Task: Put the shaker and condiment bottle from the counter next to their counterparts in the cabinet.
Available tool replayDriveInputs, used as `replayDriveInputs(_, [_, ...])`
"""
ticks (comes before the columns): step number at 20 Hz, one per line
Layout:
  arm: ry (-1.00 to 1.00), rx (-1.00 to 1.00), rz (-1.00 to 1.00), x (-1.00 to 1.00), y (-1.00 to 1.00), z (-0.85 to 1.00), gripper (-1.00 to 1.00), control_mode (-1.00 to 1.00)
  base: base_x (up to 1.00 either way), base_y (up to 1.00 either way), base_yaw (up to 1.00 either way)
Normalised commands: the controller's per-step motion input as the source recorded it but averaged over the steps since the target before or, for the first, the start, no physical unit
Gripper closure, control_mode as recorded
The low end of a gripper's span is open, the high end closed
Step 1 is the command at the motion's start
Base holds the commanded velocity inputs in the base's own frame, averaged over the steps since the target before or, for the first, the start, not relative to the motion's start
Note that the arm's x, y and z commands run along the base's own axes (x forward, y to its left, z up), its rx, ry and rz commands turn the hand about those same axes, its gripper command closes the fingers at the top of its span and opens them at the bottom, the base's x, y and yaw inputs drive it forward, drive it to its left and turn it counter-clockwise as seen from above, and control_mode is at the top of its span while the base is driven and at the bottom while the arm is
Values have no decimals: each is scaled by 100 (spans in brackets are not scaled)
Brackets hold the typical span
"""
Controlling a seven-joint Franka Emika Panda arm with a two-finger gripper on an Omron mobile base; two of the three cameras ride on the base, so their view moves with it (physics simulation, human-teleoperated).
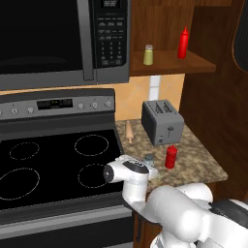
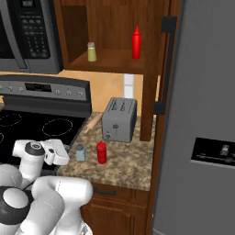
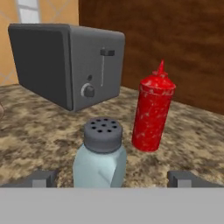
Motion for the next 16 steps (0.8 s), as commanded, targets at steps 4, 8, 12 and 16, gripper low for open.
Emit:
replayDriveInputs(4, [0,0,0,18,-2,-18,-100,-100,0,0,0])
replayDriveInputs(8, [0,0,0,15,-18,-10,-100,-100,0,0,0])
replayDriveInputs(12, [0,0,0,18,-20,-12,-100,-100,0,0,0])
replayDriveInputs(16, [0,0,0,21,-19,-19,-100,-100,0,0,0])
